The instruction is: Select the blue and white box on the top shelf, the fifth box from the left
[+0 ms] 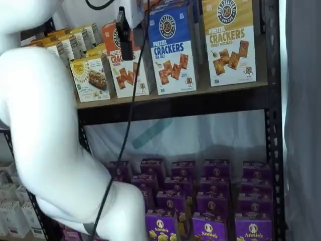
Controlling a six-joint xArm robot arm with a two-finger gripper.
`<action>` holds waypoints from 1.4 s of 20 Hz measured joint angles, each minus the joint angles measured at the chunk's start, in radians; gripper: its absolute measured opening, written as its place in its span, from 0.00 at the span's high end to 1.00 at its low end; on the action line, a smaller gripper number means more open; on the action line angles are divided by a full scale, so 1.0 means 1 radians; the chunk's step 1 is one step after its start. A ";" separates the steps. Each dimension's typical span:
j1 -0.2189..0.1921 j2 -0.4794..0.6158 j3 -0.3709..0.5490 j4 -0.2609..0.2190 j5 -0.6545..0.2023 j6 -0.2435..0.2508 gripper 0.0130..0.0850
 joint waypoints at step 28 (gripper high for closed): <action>-0.080 0.003 0.016 0.248 -0.161 0.015 0.00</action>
